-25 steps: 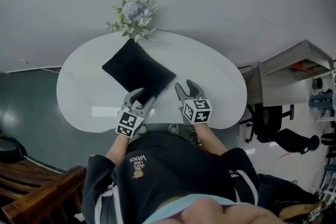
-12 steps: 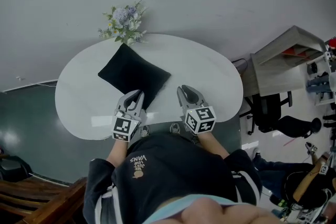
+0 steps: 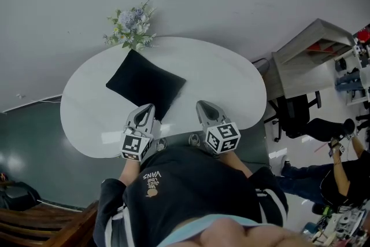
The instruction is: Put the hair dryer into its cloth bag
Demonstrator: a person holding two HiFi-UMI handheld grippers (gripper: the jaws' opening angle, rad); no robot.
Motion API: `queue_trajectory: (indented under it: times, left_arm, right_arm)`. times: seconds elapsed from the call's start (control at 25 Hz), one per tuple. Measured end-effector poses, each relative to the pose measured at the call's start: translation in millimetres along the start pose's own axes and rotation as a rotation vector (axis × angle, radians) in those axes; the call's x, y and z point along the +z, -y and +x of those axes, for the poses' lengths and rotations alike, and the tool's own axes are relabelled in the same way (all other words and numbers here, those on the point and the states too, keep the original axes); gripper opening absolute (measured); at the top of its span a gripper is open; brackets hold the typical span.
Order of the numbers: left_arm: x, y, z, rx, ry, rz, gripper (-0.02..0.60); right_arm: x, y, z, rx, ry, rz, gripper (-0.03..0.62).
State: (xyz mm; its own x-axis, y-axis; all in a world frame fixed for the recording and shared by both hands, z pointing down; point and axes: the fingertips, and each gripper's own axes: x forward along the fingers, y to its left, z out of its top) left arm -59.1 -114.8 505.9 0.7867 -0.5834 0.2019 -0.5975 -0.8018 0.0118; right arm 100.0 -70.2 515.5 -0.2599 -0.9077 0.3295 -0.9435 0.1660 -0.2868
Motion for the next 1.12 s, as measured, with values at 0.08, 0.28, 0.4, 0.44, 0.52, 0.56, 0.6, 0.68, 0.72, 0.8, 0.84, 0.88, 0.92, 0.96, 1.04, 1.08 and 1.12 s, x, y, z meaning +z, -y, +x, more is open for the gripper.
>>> queue_trajectory:
  times: [0.08, 0.28, 0.4, 0.44, 0.52, 0.56, 0.6, 0.68, 0.72, 0.8, 0.84, 0.88, 0.92, 0.96, 1.04, 1.08, 1.12]
  left_arm:
    - [-0.9, 0.8, -2.0, -0.005, 0.003, -0.002, 0.020]
    - [-1.5, 3.9, -6.7, -0.007, 0.009, -0.011, 0.020]
    - [-2.3, 5.6, -7.5, -0.014, 0.007, -0.009, 0.020]
    - [-2.9, 6.1, -7.4, -0.016, 0.006, -0.008, 0.020]
    - [-3.8, 6.7, -6.5, -0.019, 0.004, -0.009, 0.020]
    - [-4.1, 6.8, -5.9, -0.020, 0.003, -0.009, 0.019]
    - [-4.3, 6.8, -5.4, -0.020, 0.003, -0.009, 0.020]
    - [-4.8, 7.1, -5.0, -0.021, 0.003, -0.010, 0.019]
    - [-5.0, 7.3, -5.0, -0.021, 0.003, -0.011, 0.020]
    - [-5.0, 7.7, -4.9, -0.021, 0.001, -0.012, 0.019]
    - [-4.8, 7.7, -4.9, -0.020, 0.000, -0.013, 0.020]
    - [-4.6, 7.6, -5.1, -0.019, -0.001, -0.014, 0.020]
    - [-4.4, 7.4, -5.3, -0.018, -0.002, -0.015, 0.020]
    - [-4.2, 7.4, -5.6, -0.017, -0.002, -0.016, 0.018]
    - [-3.9, 7.6, -5.7, -0.017, -0.001, -0.018, 0.019]
    - [-3.7, 7.7, -5.5, -0.017, 0.000, -0.019, 0.018]
    - [-3.6, 7.8, -5.4, -0.017, 0.001, -0.020, 0.019]
  right_arm:
    - [-3.0, -2.5, -2.1, -0.004, -0.002, 0.000, 0.051]
    - [-7.3, -4.8, -7.7, -0.019, -0.006, 0.010, 0.046]
    - [-6.8, -2.5, -8.8, -0.030, -0.005, 0.015, 0.044]
    - [-6.4, -1.5, -8.9, -0.034, -0.004, 0.014, 0.043]
    - [-5.1, 0.5, -8.7, -0.039, -0.002, 0.013, 0.043]
    - [-4.6, 1.3, -8.4, -0.039, 0.000, 0.016, 0.043]
    - [-4.3, 1.8, -8.1, -0.036, 0.001, 0.024, 0.043]
    - [-5.1, 2.1, -7.0, -0.029, 0.002, 0.040, 0.043]
    - [-5.7, 1.9, -6.5, -0.026, 0.002, 0.044, 0.043]
    - [-6.1, 0.9, -5.6, -0.021, -0.001, 0.047, 0.043]
    - [-6.0, 0.2, -5.2, -0.018, -0.002, 0.046, 0.043]
    - [-5.9, -0.6, -4.6, -0.016, -0.004, 0.044, 0.043]
    - [-5.9, -1.4, -4.1, -0.015, -0.005, 0.043, 0.043]
    - [-6.0, -2.0, -3.7, -0.013, -0.007, 0.041, 0.043]
    - [-6.6, -2.6, -3.3, -0.011, -0.010, 0.040, 0.043]
    - [-6.8, -2.6, -3.0, -0.010, -0.011, 0.039, 0.043]
    - [-7.1, -2.6, -2.8, -0.009, -0.013, 0.038, 0.043]
